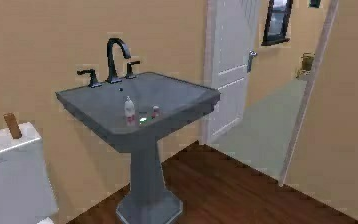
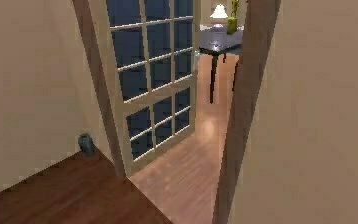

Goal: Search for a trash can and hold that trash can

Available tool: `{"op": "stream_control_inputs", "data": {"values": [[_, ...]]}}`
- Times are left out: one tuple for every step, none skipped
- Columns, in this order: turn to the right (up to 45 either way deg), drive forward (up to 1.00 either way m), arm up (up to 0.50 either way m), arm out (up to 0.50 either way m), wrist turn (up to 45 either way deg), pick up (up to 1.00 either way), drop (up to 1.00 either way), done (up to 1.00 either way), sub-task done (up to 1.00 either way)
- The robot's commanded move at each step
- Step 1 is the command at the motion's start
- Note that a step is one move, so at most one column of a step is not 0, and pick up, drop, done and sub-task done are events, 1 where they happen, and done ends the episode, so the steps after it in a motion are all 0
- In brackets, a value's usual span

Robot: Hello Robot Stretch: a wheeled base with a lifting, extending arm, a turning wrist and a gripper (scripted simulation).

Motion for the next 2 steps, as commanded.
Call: {"op": "stream_control_inputs", "data": {"values": [[45.0,0.00,0.00,0.00,0.0,0.00,0.00,0.00,0.00],[18.0,0.00,0.00,0.00,0.0,0.00,0.00,0.00,0.00]]}}
